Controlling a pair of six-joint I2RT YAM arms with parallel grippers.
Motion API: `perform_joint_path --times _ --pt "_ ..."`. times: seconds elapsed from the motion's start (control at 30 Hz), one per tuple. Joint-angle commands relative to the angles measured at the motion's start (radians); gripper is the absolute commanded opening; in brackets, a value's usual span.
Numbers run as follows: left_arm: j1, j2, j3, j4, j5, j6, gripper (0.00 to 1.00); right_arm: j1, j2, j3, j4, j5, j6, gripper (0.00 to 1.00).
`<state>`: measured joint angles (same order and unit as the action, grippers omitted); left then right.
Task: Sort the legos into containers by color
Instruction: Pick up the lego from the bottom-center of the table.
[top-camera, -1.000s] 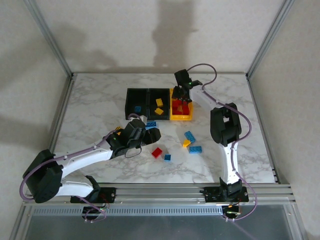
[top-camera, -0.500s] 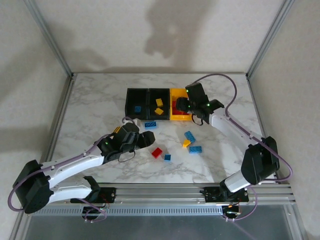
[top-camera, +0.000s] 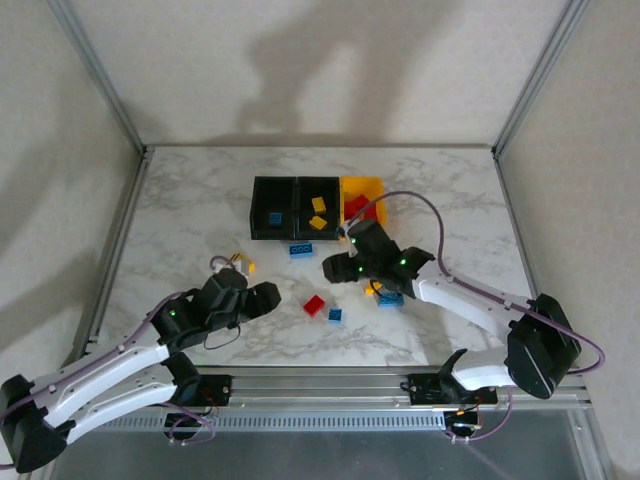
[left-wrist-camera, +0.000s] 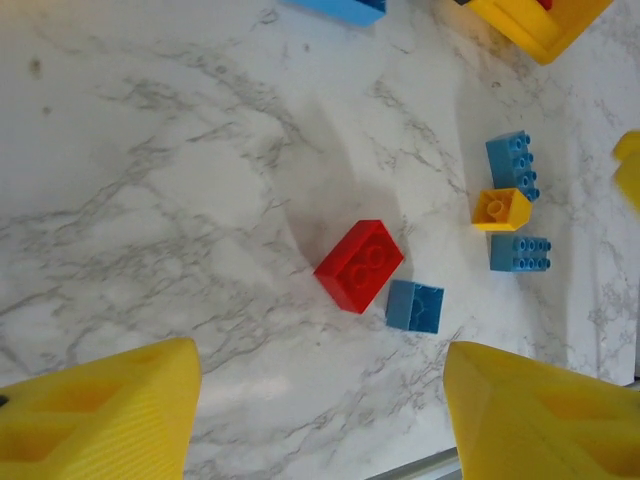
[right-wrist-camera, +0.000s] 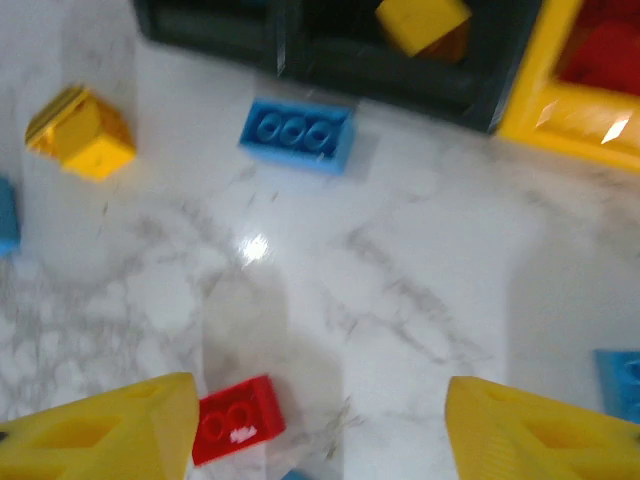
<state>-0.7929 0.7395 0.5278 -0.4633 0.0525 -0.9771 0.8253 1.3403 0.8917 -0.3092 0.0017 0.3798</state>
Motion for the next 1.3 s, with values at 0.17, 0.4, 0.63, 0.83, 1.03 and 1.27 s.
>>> perform_joint_path --times 0.17,0.4,0.63,0.83,1.03,1.27 --pt "-0.002 -0.092 -0.04 -0.104 0.001 -0.046 0.66 0.164 0.126 -0.052 0.113 0.04 -0.041 0.75" --pt "-0.001 -0.131 -0.038 -0.132 -0.02 -0.049 0.66 0.239 0.268 -0.012 0.138 0.095 -0.061 0.81" --pt "-0.001 -0.146 -0.054 -0.121 -0.026 -0.058 0.66 0.272 0.375 0.041 0.126 0.136 -0.076 0.73" --pt "0.0 -0.154 -0.058 -0.113 -0.03 -0.063 0.66 0.279 0.39 0.057 0.119 0.157 -0.076 0.51" --pt "-0.001 -0.141 -0.068 -0.058 -0.015 -0.056 0.66 0.275 0.321 0.085 0.082 0.195 -0.079 0.47" --pt "0.0 -0.069 -0.067 0.097 -0.003 -0.042 0.66 0.183 0.227 0.105 0.048 0.183 -0.063 0.48"
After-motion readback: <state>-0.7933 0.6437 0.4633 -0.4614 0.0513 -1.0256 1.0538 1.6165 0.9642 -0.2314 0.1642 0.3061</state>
